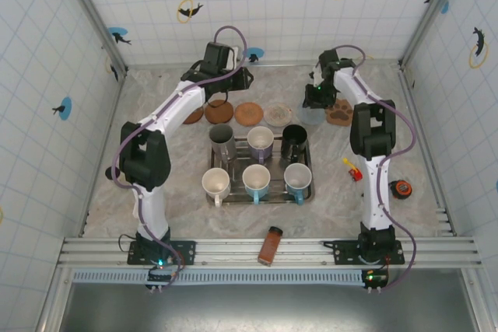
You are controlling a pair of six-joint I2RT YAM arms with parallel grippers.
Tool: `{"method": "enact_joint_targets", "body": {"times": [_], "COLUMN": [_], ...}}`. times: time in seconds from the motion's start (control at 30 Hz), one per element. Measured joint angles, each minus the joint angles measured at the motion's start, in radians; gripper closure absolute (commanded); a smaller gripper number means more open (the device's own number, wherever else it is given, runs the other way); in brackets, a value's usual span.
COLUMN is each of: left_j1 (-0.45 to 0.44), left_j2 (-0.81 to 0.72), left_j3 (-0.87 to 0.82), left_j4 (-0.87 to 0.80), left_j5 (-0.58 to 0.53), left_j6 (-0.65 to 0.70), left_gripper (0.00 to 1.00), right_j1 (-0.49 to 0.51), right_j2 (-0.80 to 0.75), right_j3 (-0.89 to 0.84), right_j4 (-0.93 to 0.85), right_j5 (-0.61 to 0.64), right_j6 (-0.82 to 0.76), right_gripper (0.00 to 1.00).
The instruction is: Place the cup by the coaster
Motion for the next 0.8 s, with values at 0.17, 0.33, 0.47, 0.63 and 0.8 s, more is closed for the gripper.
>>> {"method": "enact_joint_targets", "body": {"times": [0.17,0.33,0.47,0.63,0.8], "left_j1": [0.000,0.000,0.000,0.000,0.000], "left_j2": [-0.026,-0.086,-0.182,-0.347,-0.473], "left_j3": [-0.017,-0.051,-0.114,-0.225,-0.318], "left_j4": [0.000,0.000,0.016,0.052,0.068], "left_j5": [-0.006,-0.027,-0.050,-0.093,-0.149], "left_j6": [0.003,0.012,0.029,0.040,0.057], "left_gripper": [0.57,0.57,0.55,0.52,0.50], "right_j1": [0.000,0.003,0.008,0.035,0.107], "right_j2": [-0.002,-0.056,-0.212,-0.459,-0.632], "right_j3": [0.062,0.008,-0.143,-0.346,-0.507], "right_j4": [-0.007,0.001,0.032,0.115,0.159], "right_j5": [-0.003,0.006,0.036,0.081,0.143], "right_j6": [0.004,0.006,0.009,0.011,0.020], "right_gripper": [0.66,0.65,0.65,0.63,0.61]}}
